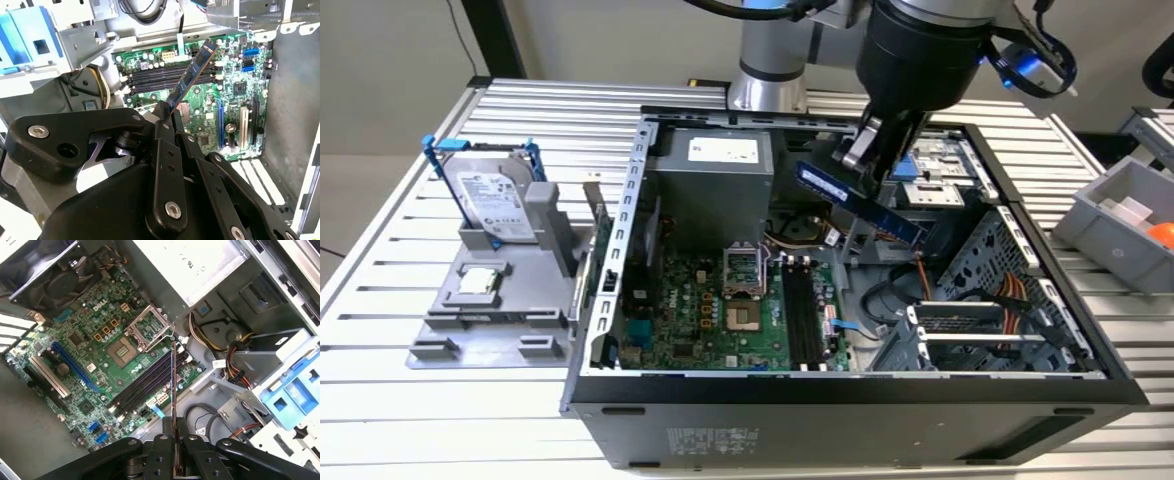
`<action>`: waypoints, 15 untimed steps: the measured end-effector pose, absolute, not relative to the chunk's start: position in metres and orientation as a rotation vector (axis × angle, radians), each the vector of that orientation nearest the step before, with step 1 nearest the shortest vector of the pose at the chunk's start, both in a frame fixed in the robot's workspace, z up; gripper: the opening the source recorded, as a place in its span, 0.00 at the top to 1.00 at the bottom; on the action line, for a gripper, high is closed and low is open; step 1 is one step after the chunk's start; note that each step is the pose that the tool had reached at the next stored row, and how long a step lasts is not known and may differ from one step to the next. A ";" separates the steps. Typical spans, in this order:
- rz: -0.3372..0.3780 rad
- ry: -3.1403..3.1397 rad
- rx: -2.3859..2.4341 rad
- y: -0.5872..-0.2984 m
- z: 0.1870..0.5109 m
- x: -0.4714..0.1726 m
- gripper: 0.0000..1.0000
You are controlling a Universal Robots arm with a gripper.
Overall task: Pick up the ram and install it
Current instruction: 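Insert the ram into the slot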
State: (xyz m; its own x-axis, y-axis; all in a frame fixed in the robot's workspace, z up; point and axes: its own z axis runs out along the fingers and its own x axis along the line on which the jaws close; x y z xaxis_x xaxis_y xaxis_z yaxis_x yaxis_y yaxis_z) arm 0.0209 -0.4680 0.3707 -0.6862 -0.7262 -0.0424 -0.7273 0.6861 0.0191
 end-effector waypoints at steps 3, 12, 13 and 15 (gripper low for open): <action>0.053 2.875 -1.184 -0.468 0.371 0.021 1.00; 0.050 2.929 -1.039 -0.468 0.371 0.021 1.00; 0.050 2.935 -1.020 -0.468 0.371 0.021 1.00; 0.049 2.947 -0.985 -0.468 0.371 0.021 1.00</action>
